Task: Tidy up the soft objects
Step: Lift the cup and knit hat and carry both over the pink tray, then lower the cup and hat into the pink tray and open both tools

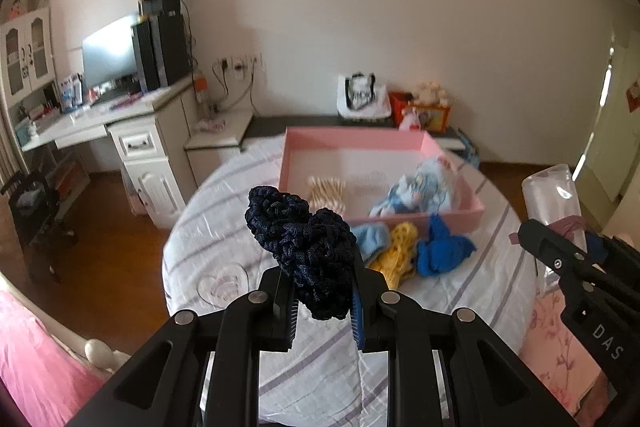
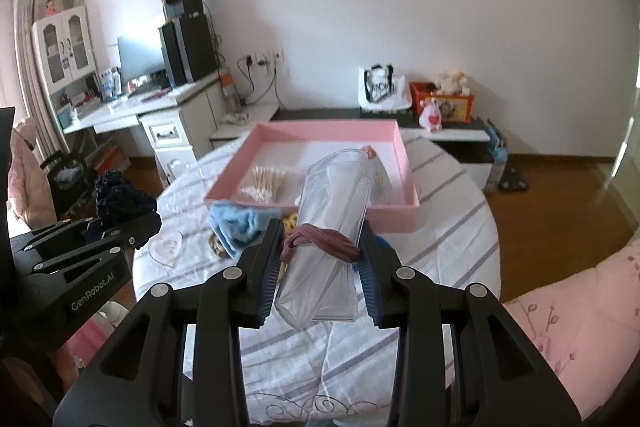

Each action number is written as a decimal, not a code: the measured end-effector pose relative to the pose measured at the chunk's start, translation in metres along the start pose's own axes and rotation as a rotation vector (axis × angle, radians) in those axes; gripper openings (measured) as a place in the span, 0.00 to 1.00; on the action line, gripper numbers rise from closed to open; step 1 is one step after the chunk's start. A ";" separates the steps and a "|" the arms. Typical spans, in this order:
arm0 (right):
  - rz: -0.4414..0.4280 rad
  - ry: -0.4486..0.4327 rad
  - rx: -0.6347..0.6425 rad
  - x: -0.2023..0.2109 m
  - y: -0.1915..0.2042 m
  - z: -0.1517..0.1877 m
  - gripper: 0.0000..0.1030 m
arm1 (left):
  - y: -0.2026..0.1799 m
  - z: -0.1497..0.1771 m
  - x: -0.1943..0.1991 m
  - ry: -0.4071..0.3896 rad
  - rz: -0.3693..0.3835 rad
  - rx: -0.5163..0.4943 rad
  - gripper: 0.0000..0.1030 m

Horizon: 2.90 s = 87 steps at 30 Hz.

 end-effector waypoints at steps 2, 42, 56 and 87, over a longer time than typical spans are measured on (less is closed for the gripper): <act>-0.004 -0.035 0.011 0.012 0.005 -0.005 0.32 | -0.001 -0.003 0.017 -0.037 -0.013 -0.003 0.17; -0.005 -0.360 0.057 0.151 0.043 -0.013 0.32 | -0.012 0.108 0.219 -0.365 -0.091 -0.019 0.17; -0.005 -0.319 0.057 0.129 0.043 -0.022 0.32 | -0.014 0.072 0.189 -0.309 -0.088 -0.017 0.17; -0.008 -0.061 -0.075 -0.121 -0.005 -0.081 0.32 | 0.008 -0.149 -0.140 -0.006 -0.002 -0.049 0.17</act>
Point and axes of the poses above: each gripper's, at about its wrist camera, not at the fingertips, and x roughly against the way its jaws point, y to its left, z to its underside, the point moved 5 cm from there along -x, roughly the way its jaws point, and after that the axes turned 4 degrees about -x, right-handed, at the moved point
